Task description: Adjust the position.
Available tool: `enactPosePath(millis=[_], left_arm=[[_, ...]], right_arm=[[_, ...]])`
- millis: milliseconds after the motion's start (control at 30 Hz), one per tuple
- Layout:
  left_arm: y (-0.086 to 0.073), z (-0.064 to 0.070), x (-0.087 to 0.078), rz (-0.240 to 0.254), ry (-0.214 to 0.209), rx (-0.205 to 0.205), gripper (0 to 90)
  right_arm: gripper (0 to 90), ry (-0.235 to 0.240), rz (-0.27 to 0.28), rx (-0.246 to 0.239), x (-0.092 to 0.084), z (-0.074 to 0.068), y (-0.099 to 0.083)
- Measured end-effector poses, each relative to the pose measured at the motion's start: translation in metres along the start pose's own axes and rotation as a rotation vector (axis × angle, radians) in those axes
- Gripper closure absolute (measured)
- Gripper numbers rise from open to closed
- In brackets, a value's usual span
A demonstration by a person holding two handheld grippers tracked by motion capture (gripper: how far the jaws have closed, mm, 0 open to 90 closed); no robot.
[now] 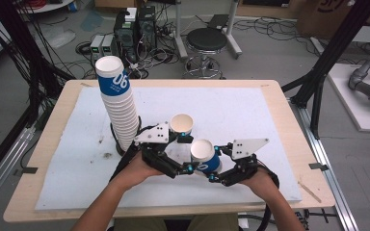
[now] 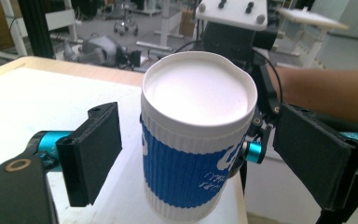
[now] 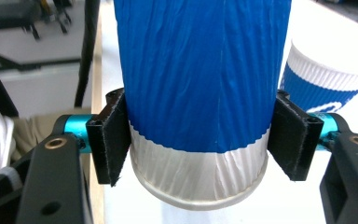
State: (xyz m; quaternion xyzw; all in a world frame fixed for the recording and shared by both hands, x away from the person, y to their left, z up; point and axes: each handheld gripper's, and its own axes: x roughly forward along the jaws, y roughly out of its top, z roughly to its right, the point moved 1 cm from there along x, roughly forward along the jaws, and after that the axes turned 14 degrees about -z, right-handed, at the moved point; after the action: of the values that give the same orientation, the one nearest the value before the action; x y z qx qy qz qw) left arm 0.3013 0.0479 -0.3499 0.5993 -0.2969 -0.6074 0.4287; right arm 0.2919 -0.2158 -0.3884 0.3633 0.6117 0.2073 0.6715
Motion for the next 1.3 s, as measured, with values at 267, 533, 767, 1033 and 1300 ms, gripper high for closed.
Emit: enactPosePath(millis=[267, 533, 767, 1033, 1300], left_arm=[[0.010, -0.002, -0.008, -0.085, 0.005, 0.022, 15.4], [0.015, -0.003, -0.006, -0.157, -0.014, 0.028, 15.4], [0.021, -0.003, 0.001, -0.222, -0.018, 0.032, 15.4], [0.024, -0.003, 0.014, -0.308, -0.040, 0.023, 15.6], [0.021, -0.003, 0.022, -0.360, -0.061, 0.021, 21.5]], right_arm=[[30.4, -0.024, -0.165, -0.082, -0.005, 0.002, 0.014], [30.4, -0.034, -0.282, -0.139, -0.009, 0.004, 0.027], [30.4, -0.028, -0.348, -0.170, -0.006, 0.004, 0.035], [30.4, -0.008, -0.385, -0.185, -0.003, 0.002, 0.039], [30.4, -0.008, -0.464, -0.208, 0.000, 0.001, 0.044]])
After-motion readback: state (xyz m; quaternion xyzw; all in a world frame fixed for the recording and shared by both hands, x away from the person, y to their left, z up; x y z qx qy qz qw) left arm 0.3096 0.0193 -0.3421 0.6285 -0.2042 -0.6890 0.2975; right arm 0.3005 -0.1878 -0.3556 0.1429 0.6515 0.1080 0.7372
